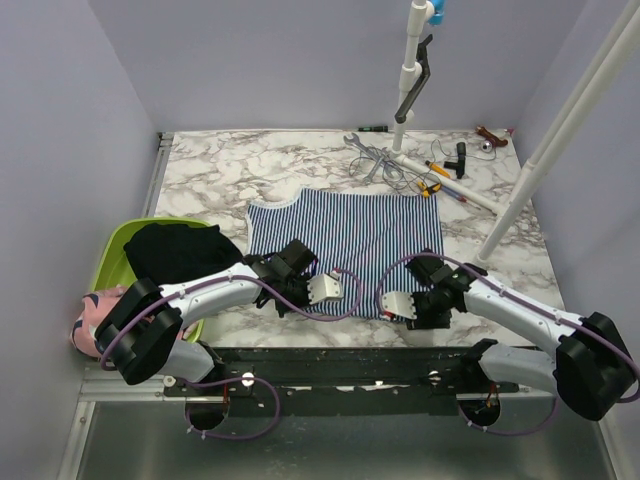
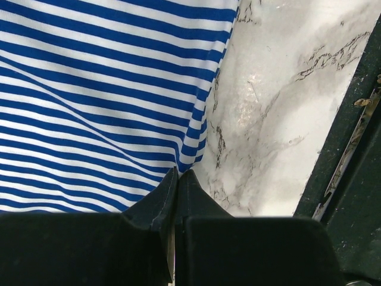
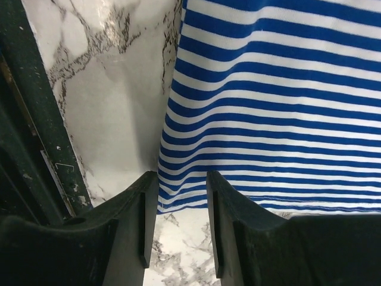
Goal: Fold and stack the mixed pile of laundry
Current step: Fold the tank top at the center of the board.
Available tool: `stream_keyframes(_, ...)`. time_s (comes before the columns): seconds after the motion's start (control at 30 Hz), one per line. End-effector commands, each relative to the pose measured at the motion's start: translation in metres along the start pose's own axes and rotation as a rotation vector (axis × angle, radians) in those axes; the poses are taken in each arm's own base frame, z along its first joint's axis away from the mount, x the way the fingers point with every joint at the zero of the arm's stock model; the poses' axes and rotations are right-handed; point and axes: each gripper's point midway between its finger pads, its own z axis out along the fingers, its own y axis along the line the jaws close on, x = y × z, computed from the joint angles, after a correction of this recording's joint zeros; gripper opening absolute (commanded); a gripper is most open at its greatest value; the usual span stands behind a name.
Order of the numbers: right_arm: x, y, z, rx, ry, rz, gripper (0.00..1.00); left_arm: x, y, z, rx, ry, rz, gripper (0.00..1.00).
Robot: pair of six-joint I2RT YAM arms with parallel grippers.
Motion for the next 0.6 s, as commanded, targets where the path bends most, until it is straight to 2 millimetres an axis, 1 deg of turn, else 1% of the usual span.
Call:
stream_keyframes(0.0,0.009,-0.009,-0.001,0.053,0.060,-0.018,0.47,-0.008,-0.003,-0.004,0.016,-0.028,0.004,0.03)
stream_keyframes(0.07,0.009,-0.004,-0.011,0.010,0.067,-0.079,0.52,-0.008,-0.002,-0.005,0.011,-0.027,0.007,0.04)
stream_keyframes(0.13,0.020,0.003,-0.013,-0.041,0.129,-0.131,0.54,-0.008,-0.002,-0.005,0.008,-0.026,0.009,0.04)
stream_keyframes(0.17,0.025,0.003,-0.009,-0.041,0.156,-0.139,0.54,-0.009,-0.001,-0.005,0.008,-0.026,0.010,0.04)
stream_keyframes(0.2,0.025,-0.001,-0.005,-0.017,0.156,-0.140,0.53,-0.009,-0.001,-0.005,0.005,-0.028,0.008,0.04)
stream_keyframes(0.27,0.016,-0.003,0.004,0.008,0.102,-0.117,0.51,-0.010,-0.001,-0.005,0.002,-0.032,0.005,0.03)
stream_keyframes(0.33,0.017,-0.002,0.010,0.014,0.097,-0.120,0.47,-0.009,-0.002,-0.005,0.007,-0.033,0.003,0.03)
stream_keyframes(0.4,0.021,0.000,0.012,0.013,0.111,-0.133,0.34,-0.008,-0.002,-0.005,0.008,-0.030,0.004,0.04)
stream_keyframes(0.43,0.022,0.001,0.013,0.008,0.113,-0.137,0.26,-0.008,-0.002,-0.005,0.008,-0.030,0.006,0.03)
stream_keyframes(0.5,0.023,0.002,0.012,-0.002,0.118,-0.157,0.01,-0.009,-0.001,-0.005,0.004,-0.031,0.005,0.03)
stream_keyframes(0.57,0.022,0.001,0.007,-0.005,0.120,-0.150,0.00,-0.010,0.001,-0.007,-0.004,-0.029,-0.004,0.03)
